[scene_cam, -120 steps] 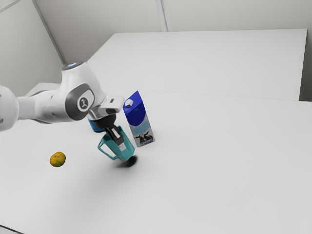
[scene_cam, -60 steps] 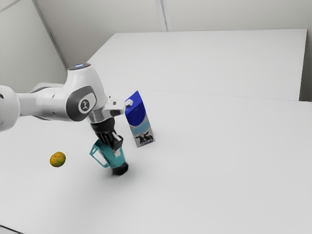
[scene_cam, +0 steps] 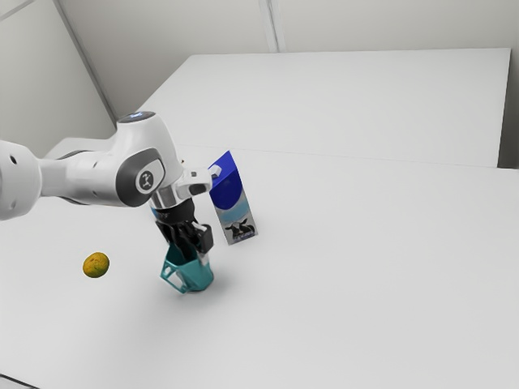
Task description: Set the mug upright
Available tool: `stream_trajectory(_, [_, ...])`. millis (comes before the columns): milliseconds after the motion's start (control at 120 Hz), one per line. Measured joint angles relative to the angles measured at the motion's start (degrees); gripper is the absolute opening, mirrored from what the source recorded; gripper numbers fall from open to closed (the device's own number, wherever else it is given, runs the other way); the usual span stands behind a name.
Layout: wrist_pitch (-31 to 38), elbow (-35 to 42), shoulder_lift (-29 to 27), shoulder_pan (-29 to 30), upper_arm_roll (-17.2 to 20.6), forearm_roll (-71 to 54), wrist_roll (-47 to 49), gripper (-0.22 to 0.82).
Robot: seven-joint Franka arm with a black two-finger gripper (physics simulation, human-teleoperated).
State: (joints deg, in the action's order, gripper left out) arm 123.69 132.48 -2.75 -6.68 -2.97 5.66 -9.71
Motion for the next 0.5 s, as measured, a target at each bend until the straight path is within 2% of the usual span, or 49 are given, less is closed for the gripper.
stream_trajectory(92, [0.1,0.0,-0.1,0.0,0.0,0.1,0.7,0.36])
stream_trajectory(200, [0.0,-0.8,-0.9,0.0,0.0,0.1,1.4,0.45])
stream_trajectory(375, [-2.0,-3.5,-4.5,0.1,-0.5,0.0,2.2,0.52])
stream_trajectory(500, [-7.4,-10.6,-7.7,0.2,0.0,-2.0,2.7,0.55])
